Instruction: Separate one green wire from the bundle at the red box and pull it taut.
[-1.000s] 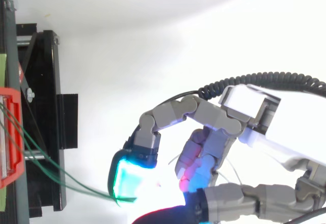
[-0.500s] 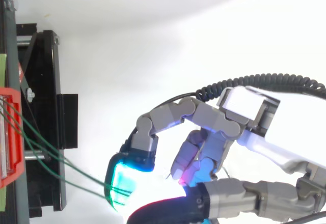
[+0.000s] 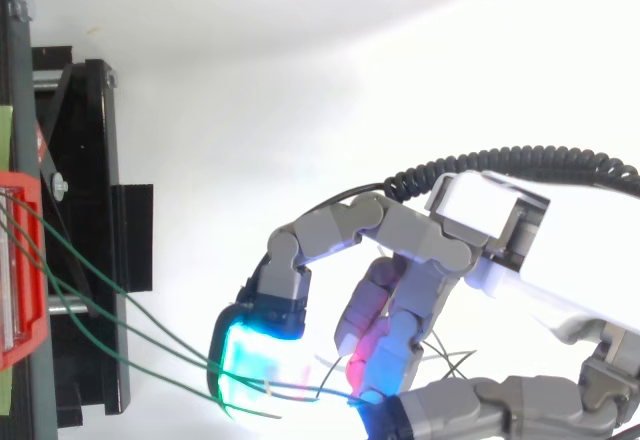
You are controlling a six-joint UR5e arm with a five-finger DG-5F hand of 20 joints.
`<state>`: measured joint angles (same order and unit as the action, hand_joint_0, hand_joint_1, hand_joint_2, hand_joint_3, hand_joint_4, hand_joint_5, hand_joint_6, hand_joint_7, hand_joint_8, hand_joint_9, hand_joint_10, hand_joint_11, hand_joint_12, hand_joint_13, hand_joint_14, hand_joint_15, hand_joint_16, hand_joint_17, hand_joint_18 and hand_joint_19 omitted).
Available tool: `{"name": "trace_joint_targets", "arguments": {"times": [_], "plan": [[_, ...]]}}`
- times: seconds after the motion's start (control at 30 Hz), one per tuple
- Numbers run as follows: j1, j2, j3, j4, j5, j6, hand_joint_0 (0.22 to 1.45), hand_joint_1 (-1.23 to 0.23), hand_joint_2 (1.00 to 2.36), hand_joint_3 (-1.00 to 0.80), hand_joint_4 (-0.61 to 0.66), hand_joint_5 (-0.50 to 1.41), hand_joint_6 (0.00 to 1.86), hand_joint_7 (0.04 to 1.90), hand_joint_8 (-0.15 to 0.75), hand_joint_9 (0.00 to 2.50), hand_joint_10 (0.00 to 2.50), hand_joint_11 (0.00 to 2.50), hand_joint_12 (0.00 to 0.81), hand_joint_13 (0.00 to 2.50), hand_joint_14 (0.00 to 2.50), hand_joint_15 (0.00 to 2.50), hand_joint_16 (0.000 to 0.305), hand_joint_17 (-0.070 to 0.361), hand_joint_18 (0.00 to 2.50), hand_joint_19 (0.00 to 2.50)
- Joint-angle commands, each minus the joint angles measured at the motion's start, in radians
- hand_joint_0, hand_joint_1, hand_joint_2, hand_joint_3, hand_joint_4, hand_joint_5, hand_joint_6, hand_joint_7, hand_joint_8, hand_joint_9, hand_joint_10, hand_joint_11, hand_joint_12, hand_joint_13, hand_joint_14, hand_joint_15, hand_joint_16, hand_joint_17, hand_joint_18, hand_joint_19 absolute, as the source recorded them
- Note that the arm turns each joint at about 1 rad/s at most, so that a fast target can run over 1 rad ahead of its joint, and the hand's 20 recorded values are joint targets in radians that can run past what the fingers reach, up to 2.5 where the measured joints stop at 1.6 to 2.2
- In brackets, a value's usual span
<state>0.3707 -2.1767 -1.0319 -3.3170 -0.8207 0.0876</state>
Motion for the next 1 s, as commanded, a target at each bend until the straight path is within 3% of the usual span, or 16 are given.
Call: {"name": "trace_joint_targets", "arguments": {"times": [0.0,0.17,0.3,0.47,0.73,0.87,0.97], "plan": [[0.001,0.0,-0.001,0.001,0.0,0.0,0.57,-0.76,1.01,-0.42,0.05,-0.15,0.85,1.05,0.259,1.52,0.03,0.95,0.324,1.33,0.03,0.9,0.041,0.093,0.79,0.74],[0.002,0.0,-0.001,0.001,0.0,0.0,0.59,-0.78,1.02,-0.26,-0.03,-0.15,0.87,1.09,0.262,1.5,0.03,0.96,0.32,1.33,0.03,0.91,0.041,0.092,0.79,0.73],[0.002,0.0,-0.001,0.001,0.0,0.0,0.62,-0.85,1.02,-0.25,-0.07,-0.16,0.9,1.02,0.248,1.44,0.03,0.95,0.317,1.32,0.03,0.92,0.041,0.091,0.79,0.72],[0.004,0.0,-0.001,0.001,0.0,0.0,0.65,-0.96,1.0,-0.5,0.01,-0.18,0.89,0.96,0.237,1.39,0.03,0.95,0.311,1.31,0.03,0.91,0.04,0.091,0.8,0.71],[0.004,0.0,0.001,-0.001,0.0,0.001,0.53,-0.78,1.0,-0.5,0.05,-0.17,0.89,0.92,0.257,1.44,0.03,0.93,0.333,1.35,0.03,0.91,0.043,0.096,0.84,0.71],[0.004,0.0,-0.001,-0.003,0.0,0.001,0.55,-0.62,1.0,-0.5,0.04,-0.17,0.88,0.94,0.261,1.46,0.03,0.94,0.328,1.36,0.03,0.9,0.042,0.095,0.85,0.71],[0.004,0.0,-0.001,-0.003,0.0,0.001,0.59,-0.6,1.0,-0.5,0.03,-0.17,0.88,0.97,0.253,1.47,0.03,0.94,0.324,1.36,0.03,0.91,0.041,0.091,0.84,0.72]]}}
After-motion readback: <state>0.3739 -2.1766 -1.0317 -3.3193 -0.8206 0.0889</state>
